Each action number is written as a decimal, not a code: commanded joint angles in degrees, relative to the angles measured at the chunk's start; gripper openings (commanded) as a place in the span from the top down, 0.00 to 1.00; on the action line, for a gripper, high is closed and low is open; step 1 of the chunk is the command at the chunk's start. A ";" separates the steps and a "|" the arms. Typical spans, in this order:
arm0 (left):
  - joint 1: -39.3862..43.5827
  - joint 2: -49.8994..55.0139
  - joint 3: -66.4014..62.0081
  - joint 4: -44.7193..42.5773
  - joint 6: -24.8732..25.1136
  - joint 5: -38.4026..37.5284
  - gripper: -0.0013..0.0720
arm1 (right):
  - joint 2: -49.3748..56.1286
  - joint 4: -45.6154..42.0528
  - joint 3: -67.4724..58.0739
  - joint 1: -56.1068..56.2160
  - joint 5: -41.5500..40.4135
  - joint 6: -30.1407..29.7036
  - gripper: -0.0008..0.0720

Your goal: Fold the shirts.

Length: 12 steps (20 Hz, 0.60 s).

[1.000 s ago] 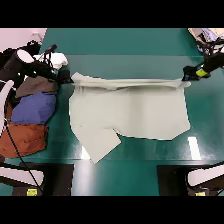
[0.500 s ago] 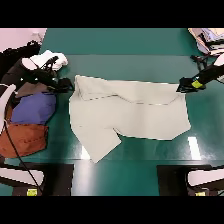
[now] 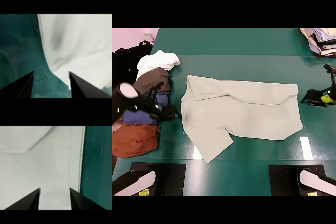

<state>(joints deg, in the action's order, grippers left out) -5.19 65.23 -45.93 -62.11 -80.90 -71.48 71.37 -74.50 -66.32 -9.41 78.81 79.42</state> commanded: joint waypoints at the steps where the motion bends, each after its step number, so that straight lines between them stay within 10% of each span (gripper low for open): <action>1: -0.07 -7.30 14.23 6.95 -0.09 3.43 0.30 | -5.90 -0.04 6.49 -1.53 -0.76 0.00 0.37; 12: 14.32 -8.22 22.62 16.20 -0.31 17.99 0.30 | -8.13 -0.07 12.46 -3.04 1.46 0.02 0.37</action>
<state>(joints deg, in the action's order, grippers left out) 4.45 57.08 -24.12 -46.06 -78.94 -58.94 63.46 -74.56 -56.14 -11.46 78.89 79.42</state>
